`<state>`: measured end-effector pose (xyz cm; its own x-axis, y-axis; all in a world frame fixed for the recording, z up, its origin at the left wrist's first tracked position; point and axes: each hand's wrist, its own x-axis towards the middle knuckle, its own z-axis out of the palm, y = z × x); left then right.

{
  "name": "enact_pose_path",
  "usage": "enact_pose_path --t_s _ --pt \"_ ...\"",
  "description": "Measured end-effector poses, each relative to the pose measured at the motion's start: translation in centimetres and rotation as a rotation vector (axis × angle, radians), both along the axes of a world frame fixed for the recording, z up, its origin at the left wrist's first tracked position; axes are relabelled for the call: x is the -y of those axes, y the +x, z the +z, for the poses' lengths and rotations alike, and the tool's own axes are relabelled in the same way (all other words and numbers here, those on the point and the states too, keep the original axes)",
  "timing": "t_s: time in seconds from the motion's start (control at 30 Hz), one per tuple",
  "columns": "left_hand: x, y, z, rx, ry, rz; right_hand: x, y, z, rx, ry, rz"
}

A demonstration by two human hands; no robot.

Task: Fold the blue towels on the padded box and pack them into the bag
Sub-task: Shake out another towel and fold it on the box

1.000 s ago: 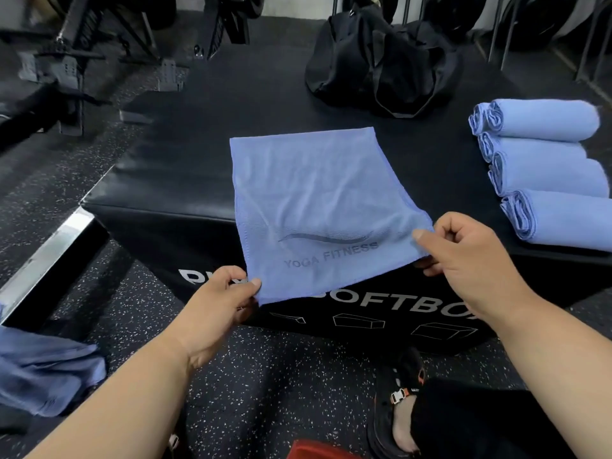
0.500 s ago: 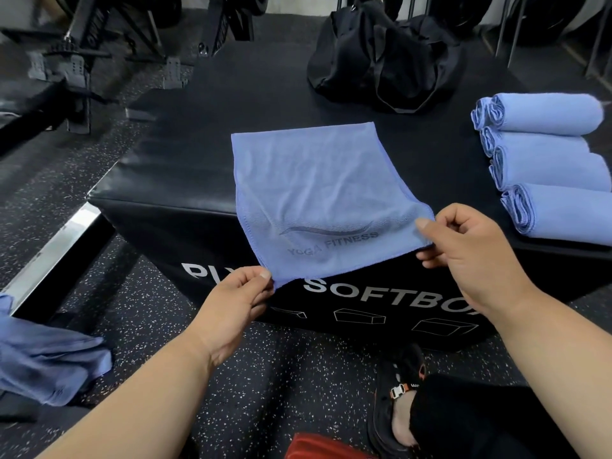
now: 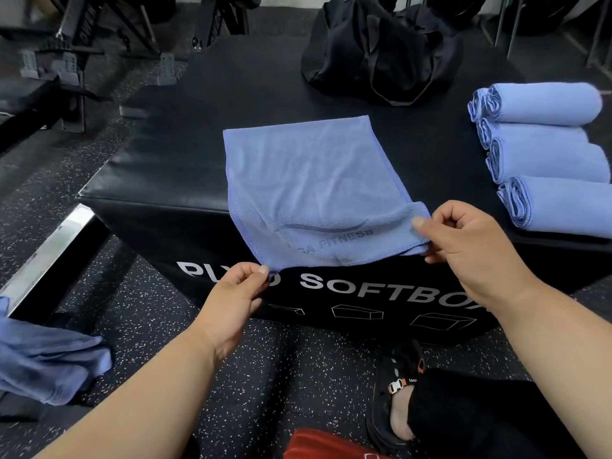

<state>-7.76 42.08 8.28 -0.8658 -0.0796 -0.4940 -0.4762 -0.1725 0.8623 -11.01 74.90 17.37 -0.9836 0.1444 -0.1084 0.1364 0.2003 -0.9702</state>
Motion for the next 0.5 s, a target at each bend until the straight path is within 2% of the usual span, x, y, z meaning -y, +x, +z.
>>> enact_pose_path --t_s 0.23,0.37,0.5 --pt "-0.2 -0.5 -0.7 -0.064 -0.076 0.078 -0.2 0.2 -0.2 -0.010 0.084 0.025" --pt "-0.6 -0.9 -0.7 -0.117 -0.079 0.075 -0.2 0.6 -0.1 0.035 -0.004 0.060" --pt "-0.5 -1.2 -0.5 -0.091 -0.063 0.018 -0.4 0.7 0.1 0.078 -0.063 0.068"
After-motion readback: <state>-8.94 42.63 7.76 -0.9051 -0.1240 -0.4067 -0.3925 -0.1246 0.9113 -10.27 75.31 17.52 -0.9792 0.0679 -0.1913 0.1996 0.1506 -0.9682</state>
